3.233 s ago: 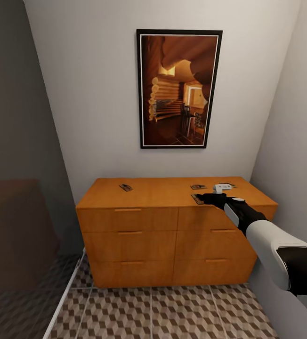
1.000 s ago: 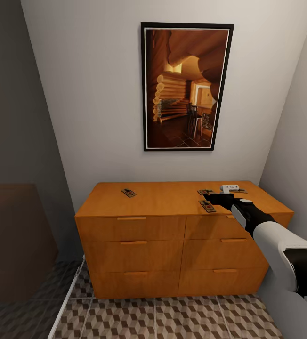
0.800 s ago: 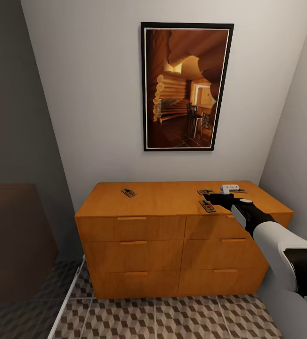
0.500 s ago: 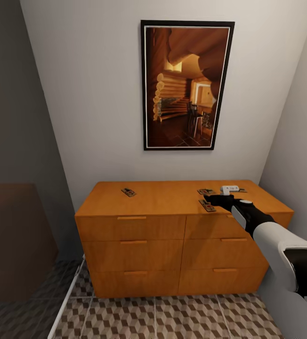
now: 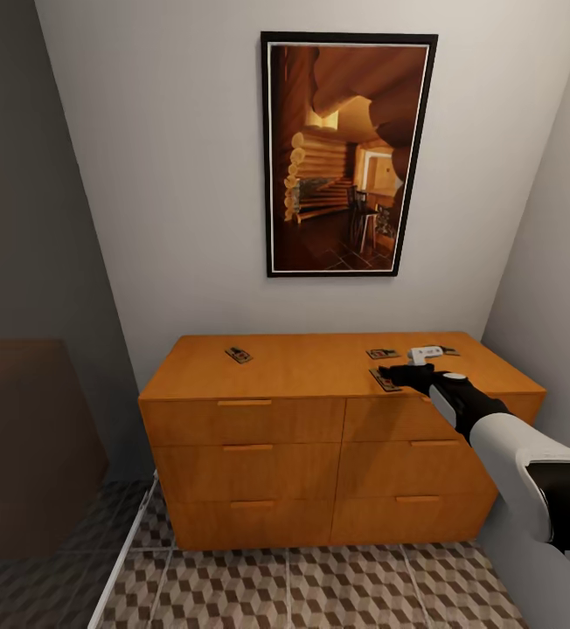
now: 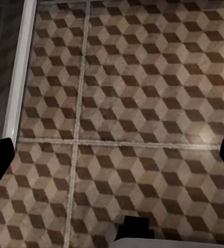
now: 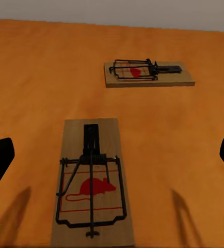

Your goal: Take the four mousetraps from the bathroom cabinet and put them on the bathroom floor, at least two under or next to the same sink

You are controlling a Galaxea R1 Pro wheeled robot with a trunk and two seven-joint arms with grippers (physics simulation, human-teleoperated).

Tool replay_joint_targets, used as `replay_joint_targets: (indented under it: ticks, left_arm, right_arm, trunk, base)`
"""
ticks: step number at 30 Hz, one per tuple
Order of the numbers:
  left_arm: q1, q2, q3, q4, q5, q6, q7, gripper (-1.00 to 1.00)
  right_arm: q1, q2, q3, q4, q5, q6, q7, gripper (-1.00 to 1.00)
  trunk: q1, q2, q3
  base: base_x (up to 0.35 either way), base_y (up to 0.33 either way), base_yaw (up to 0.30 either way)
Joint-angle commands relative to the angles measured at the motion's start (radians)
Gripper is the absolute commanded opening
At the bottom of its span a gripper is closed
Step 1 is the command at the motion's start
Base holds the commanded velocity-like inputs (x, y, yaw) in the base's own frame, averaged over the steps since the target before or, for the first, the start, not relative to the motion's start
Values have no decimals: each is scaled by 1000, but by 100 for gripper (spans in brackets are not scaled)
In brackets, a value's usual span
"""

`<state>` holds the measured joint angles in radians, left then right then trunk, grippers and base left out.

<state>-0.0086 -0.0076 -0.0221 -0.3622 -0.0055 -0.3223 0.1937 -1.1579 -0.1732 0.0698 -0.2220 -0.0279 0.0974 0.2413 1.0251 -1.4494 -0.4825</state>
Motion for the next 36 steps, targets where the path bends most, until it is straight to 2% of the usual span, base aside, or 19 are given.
replay_joint_targets:
  ticks: [1, 8, 36]
  left_arm:
    - [-1, 0, -2, 1, -1, -3, 6, 100]
    - [-1, 0, -2, 0, -1, -3, 6, 100]
    - [-1, 0, -2, 0, -1, -3, 6, 100]
  right_arm:
    - [0, -1, 7, -2, 13, 5, 1, 100]
    - [0, 0, 7, -2, 40, 5, 0, 100]
    - [0, 1, 8, 0, 42, 5, 3, 100]
  trunk:
    - [0, -1, -1]
    - [0, -1, -1]
    - [0, -1, -1]
  base:
    - [0, 0, 0]
    - [0, 0, 0]
    - [0, 0, 0]
